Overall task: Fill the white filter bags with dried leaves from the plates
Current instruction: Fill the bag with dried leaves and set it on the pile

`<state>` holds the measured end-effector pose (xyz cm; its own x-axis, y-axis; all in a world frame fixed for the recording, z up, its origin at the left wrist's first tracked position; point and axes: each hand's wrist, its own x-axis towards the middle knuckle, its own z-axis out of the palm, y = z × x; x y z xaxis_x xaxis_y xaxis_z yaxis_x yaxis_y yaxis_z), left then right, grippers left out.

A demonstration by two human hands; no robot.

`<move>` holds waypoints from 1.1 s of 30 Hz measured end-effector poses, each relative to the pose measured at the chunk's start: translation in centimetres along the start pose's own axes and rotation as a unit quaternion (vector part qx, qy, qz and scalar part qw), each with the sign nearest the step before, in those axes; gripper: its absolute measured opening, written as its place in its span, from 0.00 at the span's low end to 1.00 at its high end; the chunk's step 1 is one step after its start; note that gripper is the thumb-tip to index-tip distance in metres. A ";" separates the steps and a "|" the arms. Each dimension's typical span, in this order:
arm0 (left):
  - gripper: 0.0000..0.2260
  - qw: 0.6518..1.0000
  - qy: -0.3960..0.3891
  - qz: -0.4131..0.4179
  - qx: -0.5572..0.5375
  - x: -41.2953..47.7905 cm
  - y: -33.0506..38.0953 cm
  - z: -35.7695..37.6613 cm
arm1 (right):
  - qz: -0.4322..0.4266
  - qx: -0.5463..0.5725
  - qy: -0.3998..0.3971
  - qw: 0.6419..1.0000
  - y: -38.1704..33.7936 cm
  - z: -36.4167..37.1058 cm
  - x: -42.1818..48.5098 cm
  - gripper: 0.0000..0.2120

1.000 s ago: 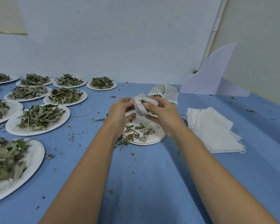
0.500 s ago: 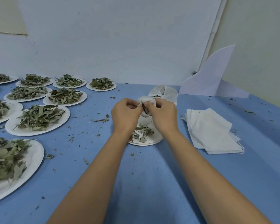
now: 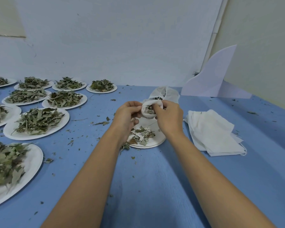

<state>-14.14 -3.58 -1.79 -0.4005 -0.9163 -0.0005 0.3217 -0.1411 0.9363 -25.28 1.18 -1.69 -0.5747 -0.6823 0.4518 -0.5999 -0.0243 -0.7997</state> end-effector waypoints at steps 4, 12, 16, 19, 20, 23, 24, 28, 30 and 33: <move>0.09 0.999 0.015 0.026 0.016 -0.3 0.2 -0.1 | -0.013 -0.009 0.000 1.000 -0.3 0.3 0.0 0.09; 0.08 0.933 0.053 0.233 0.270 -0.8 -0.4 0.0 | -0.004 -0.021 0.013 1.000 -0.1 0.3 0.0 0.12; 0.04 0.796 0.094 0.351 0.484 -0.7 -1.1 -0.4 | -0.010 -0.034 0.003 0.999 -0.1 0.4 -0.1 0.13; 0.06 0.706 0.112 0.423 0.556 -0.7 -1.3 -0.3 | -0.023 -0.062 -0.003 0.998 -0.1 0.6 -0.2 0.17; 0.06 0.686 0.111 0.444 0.565 -0.8 -1.3 -0.4 | -0.026 -0.073 -0.005 0.997 -0.2 0.6 -0.2 0.16; 0.06 0.630 0.098 0.496 0.590 -0.8 -1.3 -0.6 | -0.026 -0.079 -0.004 0.997 -0.2 0.7 -0.2 0.13; 0.07 0.617 0.093 0.503 0.598 -0.8 -1.2 -0.5 | -0.025 -0.078 -0.004 0.997 -0.2 0.7 -0.2 0.13; 0.05 0.592 0.114 0.486 0.633 -0.9 -1.0 -0.6 | -0.039 -0.089 -0.005 0.995 -0.1 0.8 -0.2 0.13; 0.04 0.572 0.134 0.477 0.654 -0.8 -1.2 -0.6 | -0.051 -0.093 -0.008 0.994 -0.1 0.9 -0.3 0.13; 0.06 0.562 0.150 0.469 0.665 -0.8 -1.3 -0.5 | -0.074 -0.115 -0.015 0.990 0.0 1.1 -0.5 0.12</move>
<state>-13.85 -2.81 -3.21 -0.3632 -0.4032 0.8399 -0.7343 0.6788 0.0083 -24.40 0.70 -2.31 -0.4567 -0.7049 0.5427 -0.7894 0.0398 -0.6126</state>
